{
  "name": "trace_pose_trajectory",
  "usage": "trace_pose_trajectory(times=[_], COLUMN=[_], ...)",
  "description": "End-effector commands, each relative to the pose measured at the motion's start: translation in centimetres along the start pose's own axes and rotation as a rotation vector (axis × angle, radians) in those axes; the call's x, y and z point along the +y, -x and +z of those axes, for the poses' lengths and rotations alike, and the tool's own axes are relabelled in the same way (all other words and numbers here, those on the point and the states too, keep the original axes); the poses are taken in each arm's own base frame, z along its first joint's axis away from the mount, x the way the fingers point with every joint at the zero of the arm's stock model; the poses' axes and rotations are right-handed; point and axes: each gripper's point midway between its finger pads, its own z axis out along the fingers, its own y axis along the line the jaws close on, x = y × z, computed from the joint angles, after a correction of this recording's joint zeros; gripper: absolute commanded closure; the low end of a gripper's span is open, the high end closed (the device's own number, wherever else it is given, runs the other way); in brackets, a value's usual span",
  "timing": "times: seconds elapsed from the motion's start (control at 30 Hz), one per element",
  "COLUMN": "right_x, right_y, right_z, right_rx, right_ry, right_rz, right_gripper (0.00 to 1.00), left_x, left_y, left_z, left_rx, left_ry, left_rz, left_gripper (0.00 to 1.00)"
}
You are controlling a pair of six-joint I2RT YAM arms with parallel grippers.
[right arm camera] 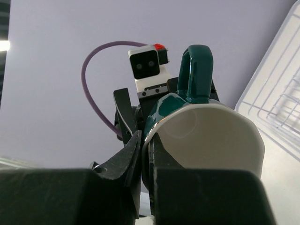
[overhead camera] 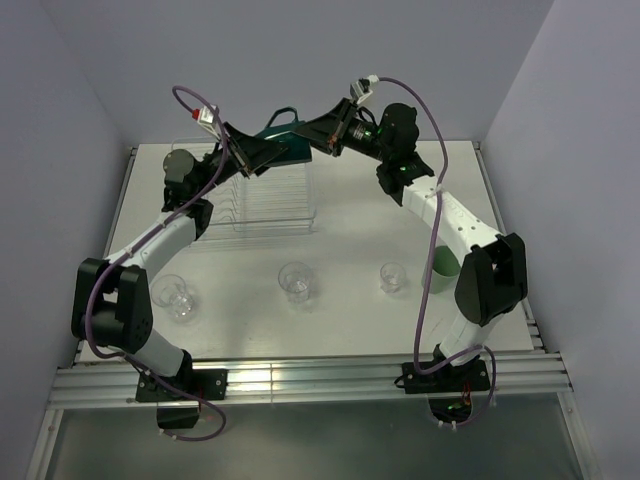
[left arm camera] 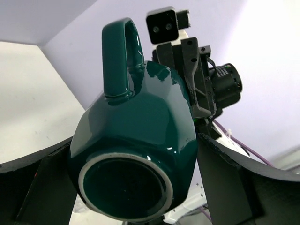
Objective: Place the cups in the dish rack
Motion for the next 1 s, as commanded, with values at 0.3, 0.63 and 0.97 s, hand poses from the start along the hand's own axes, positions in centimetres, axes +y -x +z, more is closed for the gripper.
trace_pose_trajectory(times=[0.3,0.63,0.97], right_x=[4.5,3.3,1.4], right_y=[0.0,1.0,0.9], right_z=[-1.3,-2.0,-2.1], right_rx=[-0.004,-0.031,-0.040], right_ry=[0.148,0.122,0.062], right_rz=[-0.096,-0.097,-0.102], right_gripper=[1.00,1.00,0.80], left_x=[-4.0,-3.9,-4.8], left_y=[0.3,0.2,0.5], left_z=[-0.3,-0.4,-0.4], left_rx=[0.010,0.011,0.005], left_ry=[-0.073,-0.054,-0.075], left_rz=[0.071,0.078,0.098], left_gripper=[0.03,0.15,1.00])
